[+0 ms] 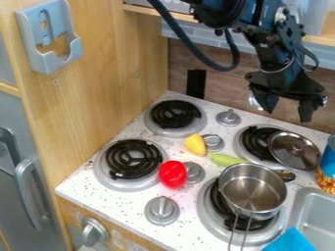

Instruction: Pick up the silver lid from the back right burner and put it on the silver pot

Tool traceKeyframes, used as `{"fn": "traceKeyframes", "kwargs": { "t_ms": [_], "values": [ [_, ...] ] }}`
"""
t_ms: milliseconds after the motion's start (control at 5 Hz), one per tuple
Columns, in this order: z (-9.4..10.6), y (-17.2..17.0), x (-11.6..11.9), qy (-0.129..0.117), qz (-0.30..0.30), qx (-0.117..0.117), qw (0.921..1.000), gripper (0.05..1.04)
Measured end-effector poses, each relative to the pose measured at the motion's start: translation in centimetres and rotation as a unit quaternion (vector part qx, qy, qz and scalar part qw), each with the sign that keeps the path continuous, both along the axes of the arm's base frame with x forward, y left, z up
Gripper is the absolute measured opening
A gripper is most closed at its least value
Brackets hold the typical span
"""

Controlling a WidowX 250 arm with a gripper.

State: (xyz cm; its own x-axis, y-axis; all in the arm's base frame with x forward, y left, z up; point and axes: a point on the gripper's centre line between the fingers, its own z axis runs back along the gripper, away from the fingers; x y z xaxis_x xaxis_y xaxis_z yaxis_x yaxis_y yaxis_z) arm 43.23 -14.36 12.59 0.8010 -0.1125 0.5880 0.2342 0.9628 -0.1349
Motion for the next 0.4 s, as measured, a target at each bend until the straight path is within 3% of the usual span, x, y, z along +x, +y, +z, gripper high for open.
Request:
{"fn": "traceKeyframes", "kwargs": {
  "t_ms": [400],
  "values": [
    [-3.5,0.7,0.4,0.031,0.005,0.012,0.9994,1.002]
  ]
}}
